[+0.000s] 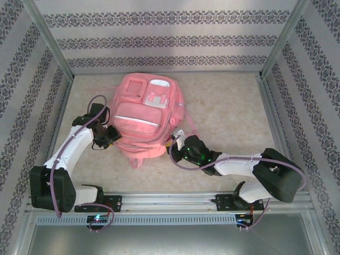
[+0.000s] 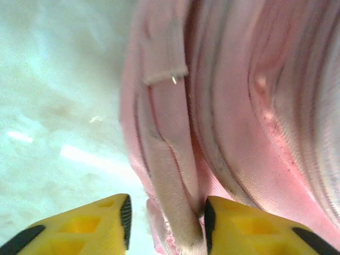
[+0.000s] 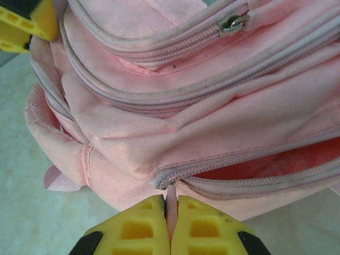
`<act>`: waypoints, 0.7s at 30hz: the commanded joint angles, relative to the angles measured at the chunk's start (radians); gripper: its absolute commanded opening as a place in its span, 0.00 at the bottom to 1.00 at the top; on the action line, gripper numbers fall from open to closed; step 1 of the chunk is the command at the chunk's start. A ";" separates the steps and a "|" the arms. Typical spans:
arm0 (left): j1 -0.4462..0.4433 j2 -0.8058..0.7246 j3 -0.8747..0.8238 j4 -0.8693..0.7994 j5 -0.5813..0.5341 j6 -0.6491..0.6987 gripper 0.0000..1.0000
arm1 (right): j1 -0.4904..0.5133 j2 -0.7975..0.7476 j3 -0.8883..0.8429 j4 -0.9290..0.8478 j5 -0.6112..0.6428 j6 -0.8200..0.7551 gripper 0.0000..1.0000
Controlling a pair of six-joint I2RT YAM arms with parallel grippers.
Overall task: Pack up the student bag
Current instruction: Zip the student bag at the center of the table.
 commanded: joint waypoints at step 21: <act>-0.657 0.138 0.211 0.052 -0.237 0.321 0.59 | 0.050 -0.007 0.028 0.031 0.060 0.067 0.00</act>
